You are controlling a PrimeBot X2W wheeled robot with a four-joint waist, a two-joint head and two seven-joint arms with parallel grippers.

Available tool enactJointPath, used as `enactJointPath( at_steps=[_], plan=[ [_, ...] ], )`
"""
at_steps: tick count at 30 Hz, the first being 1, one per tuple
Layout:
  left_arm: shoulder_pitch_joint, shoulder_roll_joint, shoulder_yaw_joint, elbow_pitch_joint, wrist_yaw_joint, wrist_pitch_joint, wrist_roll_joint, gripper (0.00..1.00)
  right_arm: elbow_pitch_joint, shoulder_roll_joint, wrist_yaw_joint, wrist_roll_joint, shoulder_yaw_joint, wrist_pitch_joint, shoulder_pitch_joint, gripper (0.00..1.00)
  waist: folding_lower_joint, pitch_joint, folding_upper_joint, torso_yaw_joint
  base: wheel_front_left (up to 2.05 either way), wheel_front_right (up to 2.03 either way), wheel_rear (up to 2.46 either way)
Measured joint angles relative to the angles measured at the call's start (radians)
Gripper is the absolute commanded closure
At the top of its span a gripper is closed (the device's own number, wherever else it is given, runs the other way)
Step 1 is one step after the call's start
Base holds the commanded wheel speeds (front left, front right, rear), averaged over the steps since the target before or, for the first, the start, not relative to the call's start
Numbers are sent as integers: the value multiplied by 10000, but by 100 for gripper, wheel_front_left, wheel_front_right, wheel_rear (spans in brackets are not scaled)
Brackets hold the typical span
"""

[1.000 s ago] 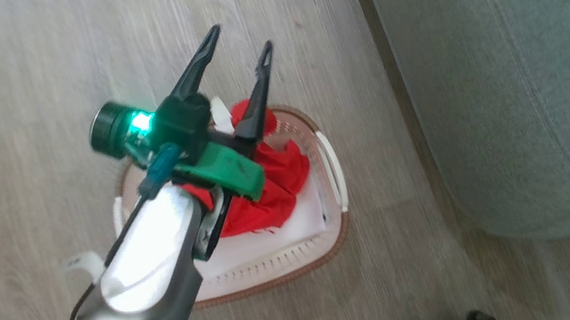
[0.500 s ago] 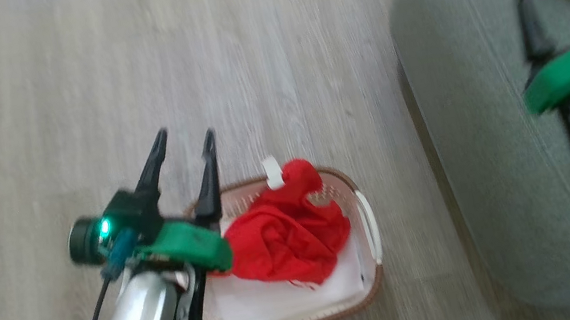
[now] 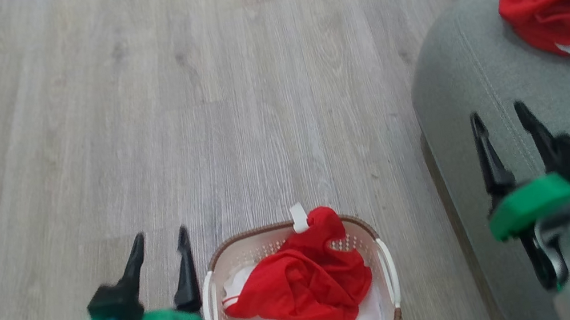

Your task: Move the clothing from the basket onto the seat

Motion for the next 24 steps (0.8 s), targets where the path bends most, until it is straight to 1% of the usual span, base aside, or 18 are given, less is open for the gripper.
enactJointPath(
  at_steps=[4, 11, 16, 24],
  plan=[
    [642, -69, 441, -244, 161, 0, 58, 0, -623, 59, 0, -107, -196, 0, 823, 0, 0, -212, 0, 75, 0, 0, 0],
    [1261, -161, 911, -539, 165, 0, 334, 0, -1323, 96, 0, 153, -92, 0, 1670, 0, 0, -393, 0, 126, 0, 0, 0],
    [1381, -240, 1089, -585, 67, 0, 499, 0, -1536, 104, 0, 165, 50, 0, 2086, 0, 0, -438, 0, 189, 0, 0, 0],
    [1382, -370, 1300, -575, -142, 0, 694, 0, -1563, 111, 0, 245, 73, 0, 2120, 0, 0, -410, -1, 240, 0, 0, 0]
  ],
)
